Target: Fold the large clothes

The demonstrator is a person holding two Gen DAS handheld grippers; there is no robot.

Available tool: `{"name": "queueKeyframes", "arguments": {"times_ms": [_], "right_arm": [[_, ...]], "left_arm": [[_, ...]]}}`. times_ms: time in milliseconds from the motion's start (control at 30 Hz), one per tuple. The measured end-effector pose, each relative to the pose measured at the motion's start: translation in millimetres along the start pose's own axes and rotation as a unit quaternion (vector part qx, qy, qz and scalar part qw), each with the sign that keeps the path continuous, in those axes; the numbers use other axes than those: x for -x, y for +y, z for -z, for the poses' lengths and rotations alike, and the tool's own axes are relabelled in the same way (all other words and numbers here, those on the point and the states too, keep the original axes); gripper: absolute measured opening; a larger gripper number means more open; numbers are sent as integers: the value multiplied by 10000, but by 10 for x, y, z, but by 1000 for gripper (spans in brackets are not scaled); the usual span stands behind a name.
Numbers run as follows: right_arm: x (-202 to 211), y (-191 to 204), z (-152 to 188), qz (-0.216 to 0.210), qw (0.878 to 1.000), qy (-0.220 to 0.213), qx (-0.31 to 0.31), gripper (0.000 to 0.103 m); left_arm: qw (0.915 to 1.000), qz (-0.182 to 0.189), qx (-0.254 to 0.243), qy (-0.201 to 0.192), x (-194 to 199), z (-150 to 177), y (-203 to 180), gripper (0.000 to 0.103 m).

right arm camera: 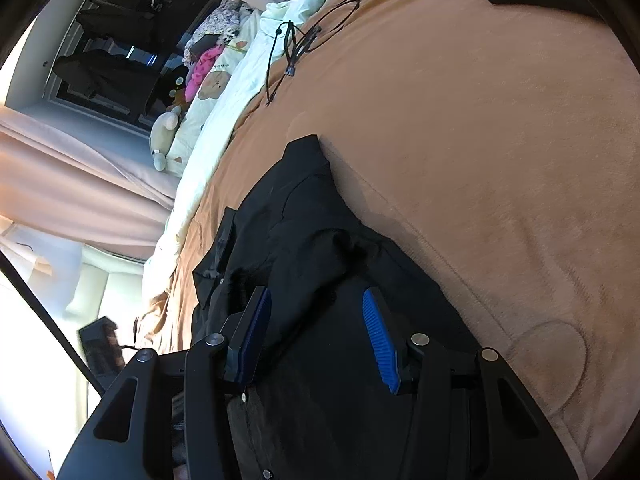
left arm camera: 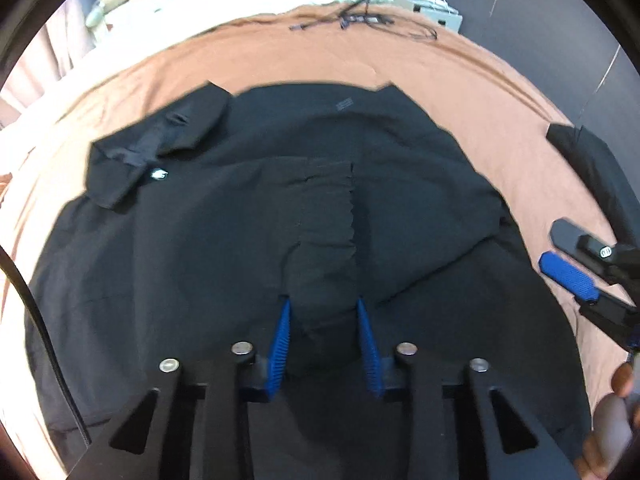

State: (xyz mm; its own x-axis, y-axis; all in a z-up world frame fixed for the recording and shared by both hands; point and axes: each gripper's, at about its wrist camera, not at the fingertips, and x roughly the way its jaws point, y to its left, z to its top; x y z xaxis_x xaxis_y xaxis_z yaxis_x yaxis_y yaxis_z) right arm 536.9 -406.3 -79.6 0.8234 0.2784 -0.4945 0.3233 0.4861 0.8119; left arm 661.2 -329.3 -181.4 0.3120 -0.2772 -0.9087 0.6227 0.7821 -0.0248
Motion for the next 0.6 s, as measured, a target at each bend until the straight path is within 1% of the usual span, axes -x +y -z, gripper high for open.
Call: {"name": "queueKeyframes", "arguments": {"times_ms": [67,167,300,433,500,600], "right_arm": [[-8,22,19,-48,10000,12,14,46],[-11,67,49,-62,9999,3,107,46],[-35,136,91,-27,9997,18,241,46],[-72,224,130,-29,9993,79,360,46],[-88,260,143,27,9991,101,410,46],[-118,291,143,106,9990,151,405,46]], "left_arm": [[9999,18,110,-104,154,10,109,29],[9991,-223,192,-307,414,17,304,29],[9971,-404,487,-413,649,67,673,29],[9939,-581,844,-413,784,211,1124,29],[9922,-682,965,-387,835,319,1289,30],[9876,-954,1210,-296,863,461,1581,35]]}}
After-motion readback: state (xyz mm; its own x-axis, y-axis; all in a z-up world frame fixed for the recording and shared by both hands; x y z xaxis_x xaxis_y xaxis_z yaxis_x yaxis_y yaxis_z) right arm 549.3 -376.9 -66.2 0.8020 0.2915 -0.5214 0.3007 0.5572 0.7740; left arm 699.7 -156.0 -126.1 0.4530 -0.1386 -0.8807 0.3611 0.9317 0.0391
